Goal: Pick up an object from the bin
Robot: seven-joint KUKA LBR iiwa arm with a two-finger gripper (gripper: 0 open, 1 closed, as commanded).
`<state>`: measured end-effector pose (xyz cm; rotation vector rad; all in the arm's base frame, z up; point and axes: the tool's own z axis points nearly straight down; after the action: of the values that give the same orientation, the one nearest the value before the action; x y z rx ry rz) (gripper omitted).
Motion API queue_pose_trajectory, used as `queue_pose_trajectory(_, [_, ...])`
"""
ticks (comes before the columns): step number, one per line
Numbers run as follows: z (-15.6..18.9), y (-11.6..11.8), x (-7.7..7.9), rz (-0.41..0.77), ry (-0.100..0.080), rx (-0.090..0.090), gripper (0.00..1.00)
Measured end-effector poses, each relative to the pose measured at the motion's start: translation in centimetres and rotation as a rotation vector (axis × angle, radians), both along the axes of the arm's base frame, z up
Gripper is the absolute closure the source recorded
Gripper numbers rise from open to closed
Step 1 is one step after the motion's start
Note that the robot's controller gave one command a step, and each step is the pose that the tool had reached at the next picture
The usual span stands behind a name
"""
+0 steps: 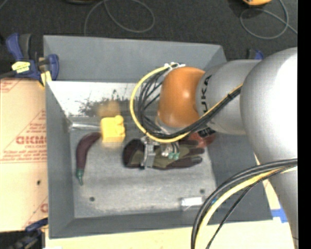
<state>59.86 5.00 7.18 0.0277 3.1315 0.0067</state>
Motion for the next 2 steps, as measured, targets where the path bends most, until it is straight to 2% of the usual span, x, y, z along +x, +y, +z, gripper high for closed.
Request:
queue_pose_trajectory(1, [6.55, -5.43, -2.36, 0.053, -0.001, -0.001, 1.0])
queue_pose_trajectory(2, [6.55, -5.43, -2.36, 0.053, -0.001, -0.001, 1.0])
